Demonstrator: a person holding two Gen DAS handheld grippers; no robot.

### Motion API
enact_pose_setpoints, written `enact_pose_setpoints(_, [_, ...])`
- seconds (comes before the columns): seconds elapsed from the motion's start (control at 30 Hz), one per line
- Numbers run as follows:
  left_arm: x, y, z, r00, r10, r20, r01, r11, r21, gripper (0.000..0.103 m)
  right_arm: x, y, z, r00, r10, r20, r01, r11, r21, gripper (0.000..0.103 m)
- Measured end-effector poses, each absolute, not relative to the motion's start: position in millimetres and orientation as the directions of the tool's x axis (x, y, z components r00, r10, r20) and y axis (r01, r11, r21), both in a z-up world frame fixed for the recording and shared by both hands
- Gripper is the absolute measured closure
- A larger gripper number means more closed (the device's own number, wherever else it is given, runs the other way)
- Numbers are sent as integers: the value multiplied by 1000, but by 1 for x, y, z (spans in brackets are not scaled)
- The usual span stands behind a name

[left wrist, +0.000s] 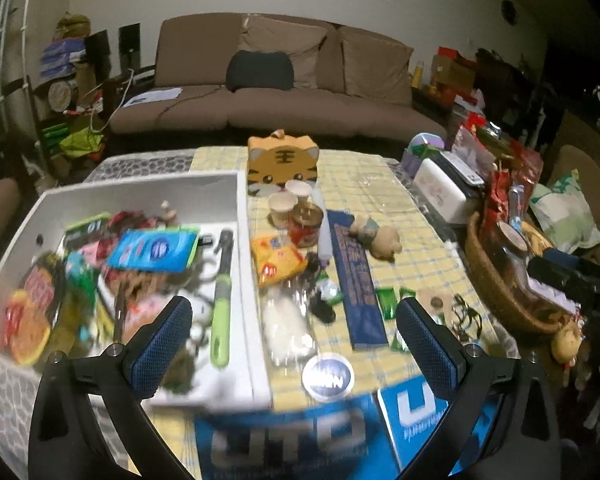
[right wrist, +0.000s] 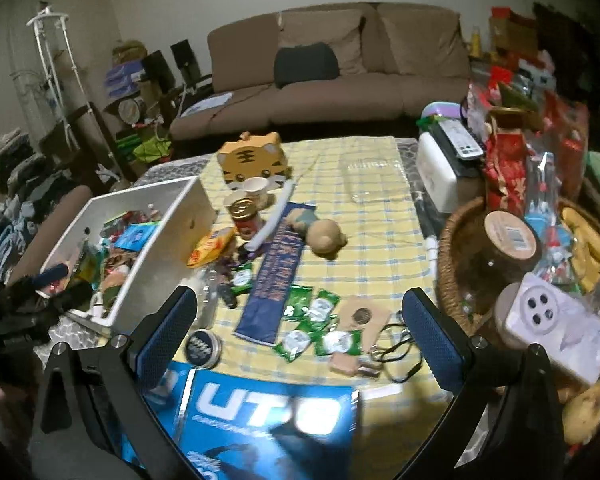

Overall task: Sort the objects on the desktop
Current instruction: 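Move the right tool toward the orange tiger-face holder on the table, then grasp the orange tiger-face holder with the right tool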

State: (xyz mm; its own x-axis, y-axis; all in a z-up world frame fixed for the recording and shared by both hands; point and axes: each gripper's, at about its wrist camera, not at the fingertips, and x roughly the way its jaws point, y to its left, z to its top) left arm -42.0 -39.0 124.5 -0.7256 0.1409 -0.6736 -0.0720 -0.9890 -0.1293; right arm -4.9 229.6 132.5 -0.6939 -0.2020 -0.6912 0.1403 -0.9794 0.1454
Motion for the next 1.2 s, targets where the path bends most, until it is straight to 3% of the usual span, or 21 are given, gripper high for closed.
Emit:
enact_pose_setpoints(0.4, [-209,-75,141,-660,186,-728,-93,-982,-166,0,-143,213,166,-648,-342,-680,281,-938,204,0])
enact_pose_setpoints(0.63, [-309,-97,126,-598,225,-769,-90,-973,-215,0,-264,196,136,-514,-494,-702,270,-869,414,1])
enact_pose_setpoints(0.8, [-377,-116,94,-496,330,-803,11,-923,-385,0,-335,186,91,-450,-556,-699,190,-825,533,13])
enact_pose_setpoints(0.9, [-401,-114,75,-462,322,-827,46,-922,-385,1,-367,183,63,-436,-562,-703,142,-814,563,25])
enact_pose_setpoints(0.97, [-416,-112,60,-431,314,-846,69,-923,-378,5,-380,181,47,-424,-574,-700,118,-802,586,40])
enact_pose_setpoints(1.13, [-437,-119,29,-396,362,-844,131,-887,-443,26,-407,168,23,-414,-583,-699,99,-792,602,42])
enact_pose_setpoints(1.2, [-443,-120,22,-393,377,-839,133,-880,-457,27,-415,164,16,-421,-589,-689,95,-785,613,42])
